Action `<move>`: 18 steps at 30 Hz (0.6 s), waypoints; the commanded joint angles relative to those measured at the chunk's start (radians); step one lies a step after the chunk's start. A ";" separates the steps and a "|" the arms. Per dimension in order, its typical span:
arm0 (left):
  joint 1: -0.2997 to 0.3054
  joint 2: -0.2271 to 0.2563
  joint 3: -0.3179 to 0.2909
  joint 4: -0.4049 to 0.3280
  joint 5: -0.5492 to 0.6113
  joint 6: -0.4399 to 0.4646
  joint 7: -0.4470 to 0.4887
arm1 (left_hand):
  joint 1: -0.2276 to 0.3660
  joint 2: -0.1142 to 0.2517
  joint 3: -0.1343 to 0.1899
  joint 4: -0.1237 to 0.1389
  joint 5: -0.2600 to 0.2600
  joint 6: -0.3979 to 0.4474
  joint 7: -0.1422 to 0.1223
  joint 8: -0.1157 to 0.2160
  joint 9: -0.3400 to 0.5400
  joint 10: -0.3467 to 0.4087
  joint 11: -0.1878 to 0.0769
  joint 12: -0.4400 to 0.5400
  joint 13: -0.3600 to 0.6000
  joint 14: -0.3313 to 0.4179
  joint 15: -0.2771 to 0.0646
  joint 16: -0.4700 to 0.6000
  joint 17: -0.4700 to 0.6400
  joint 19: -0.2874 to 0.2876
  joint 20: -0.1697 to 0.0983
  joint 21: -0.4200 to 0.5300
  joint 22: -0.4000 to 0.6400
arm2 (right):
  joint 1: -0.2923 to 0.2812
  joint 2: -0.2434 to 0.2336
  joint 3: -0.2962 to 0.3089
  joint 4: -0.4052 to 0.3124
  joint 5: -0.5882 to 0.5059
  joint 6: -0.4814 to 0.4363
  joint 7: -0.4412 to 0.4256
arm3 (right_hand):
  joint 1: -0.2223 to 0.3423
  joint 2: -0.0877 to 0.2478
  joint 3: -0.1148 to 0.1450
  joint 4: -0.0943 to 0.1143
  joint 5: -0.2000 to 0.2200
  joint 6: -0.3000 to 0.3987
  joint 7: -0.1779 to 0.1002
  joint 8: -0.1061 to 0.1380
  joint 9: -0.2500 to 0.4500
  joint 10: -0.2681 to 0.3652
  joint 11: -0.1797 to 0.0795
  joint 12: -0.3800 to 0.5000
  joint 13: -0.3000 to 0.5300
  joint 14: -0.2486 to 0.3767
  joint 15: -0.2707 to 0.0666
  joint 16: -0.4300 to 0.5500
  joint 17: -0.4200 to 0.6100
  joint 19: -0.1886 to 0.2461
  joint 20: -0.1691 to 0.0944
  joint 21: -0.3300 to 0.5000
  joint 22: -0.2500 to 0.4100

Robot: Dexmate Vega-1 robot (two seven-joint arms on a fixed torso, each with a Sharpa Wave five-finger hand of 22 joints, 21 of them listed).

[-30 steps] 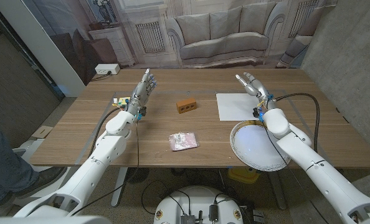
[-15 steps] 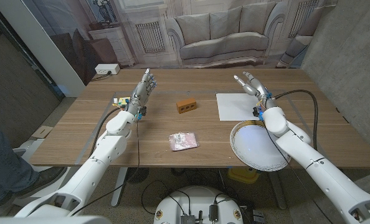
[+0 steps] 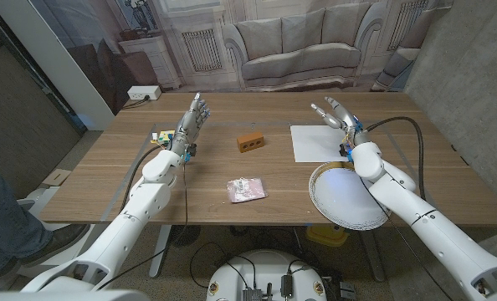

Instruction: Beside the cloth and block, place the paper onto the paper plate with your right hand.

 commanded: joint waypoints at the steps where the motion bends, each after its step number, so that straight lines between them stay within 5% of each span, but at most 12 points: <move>1: 0.007 0.000 -0.001 -0.005 -0.002 -0.005 0.001 | 0.005 0.001 -0.005 0.003 0.010 0.007 0.002 -0.001 0.004 -0.003 -0.001 -0.003 0.003 -0.001 0.008 -0.004 0.003 -0.004 -0.027 0.000 0.002 | 0.012 -0.025 -0.023 -0.024 -0.057 -0.082 0.025 | 0.007 0.000 -0.001 -0.004 0.007 -0.001 -0.010 0.000 0.005 -0.005 -0.002 0.002 0.002 -0.002 0.006 -0.004 0.004 0.004 -0.040 -0.008 0.005; 18: 0.006 -0.002 0.011 -0.016 0.001 0.001 0.009 | 0.007 0.003 -0.009 0.004 0.011 0.009 0.000 -0.002 0.004 -0.003 -0.003 -0.004 0.003 -0.002 0.008 -0.004 0.003 -0.007 -0.023 -0.001 0.003 | 0.010 -0.060 -0.040 -0.051 -0.110 -0.157 0.052 | 0.010 0.002 -0.001 -0.006 0.008 -0.006 -0.012 -0.001 0.005 -0.010 -0.004 0.002 0.003 -0.003 0.002 -0.004 0.004 0.007 -0.043 -0.015 0.005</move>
